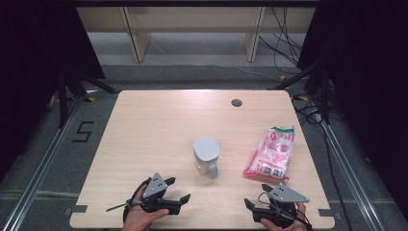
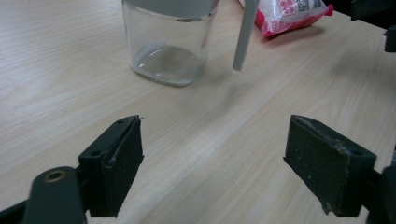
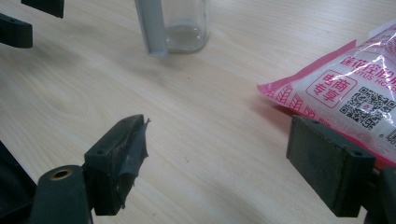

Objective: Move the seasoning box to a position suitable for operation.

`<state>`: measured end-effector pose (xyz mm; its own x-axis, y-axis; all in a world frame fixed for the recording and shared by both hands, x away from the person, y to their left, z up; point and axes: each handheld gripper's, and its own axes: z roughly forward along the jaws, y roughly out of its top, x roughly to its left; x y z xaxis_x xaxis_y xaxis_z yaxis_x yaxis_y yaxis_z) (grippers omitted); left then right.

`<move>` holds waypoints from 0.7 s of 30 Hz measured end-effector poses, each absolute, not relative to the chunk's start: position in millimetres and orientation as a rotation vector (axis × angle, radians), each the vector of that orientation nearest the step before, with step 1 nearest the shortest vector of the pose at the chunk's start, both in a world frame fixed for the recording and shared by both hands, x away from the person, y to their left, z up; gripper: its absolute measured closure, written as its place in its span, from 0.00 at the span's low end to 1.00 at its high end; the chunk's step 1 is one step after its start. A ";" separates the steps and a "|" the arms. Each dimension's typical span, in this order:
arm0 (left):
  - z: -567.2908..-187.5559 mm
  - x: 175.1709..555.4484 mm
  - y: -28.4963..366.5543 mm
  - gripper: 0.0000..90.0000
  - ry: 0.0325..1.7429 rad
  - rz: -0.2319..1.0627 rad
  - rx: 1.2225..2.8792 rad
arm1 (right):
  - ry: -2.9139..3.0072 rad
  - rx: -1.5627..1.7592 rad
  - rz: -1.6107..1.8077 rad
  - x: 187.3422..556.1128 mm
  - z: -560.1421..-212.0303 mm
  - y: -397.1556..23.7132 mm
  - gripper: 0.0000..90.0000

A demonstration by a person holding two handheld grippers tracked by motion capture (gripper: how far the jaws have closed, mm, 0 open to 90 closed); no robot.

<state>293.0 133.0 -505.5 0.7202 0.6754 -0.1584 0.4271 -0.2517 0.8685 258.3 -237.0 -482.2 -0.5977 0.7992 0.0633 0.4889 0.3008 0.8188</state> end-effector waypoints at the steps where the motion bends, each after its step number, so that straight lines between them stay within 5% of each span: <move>1: -505.9 293.2 131.8 0.21 0.846 0.292 1.886 | 2.218 1.156 1.200 258.4 -482.3 -237.0 0.23; 21: -504.5 297.9 113.9 0.20 0.802 0.255 1.901 | 2.214 1.138 1.201 259.3 -481.9 -237.2 0.24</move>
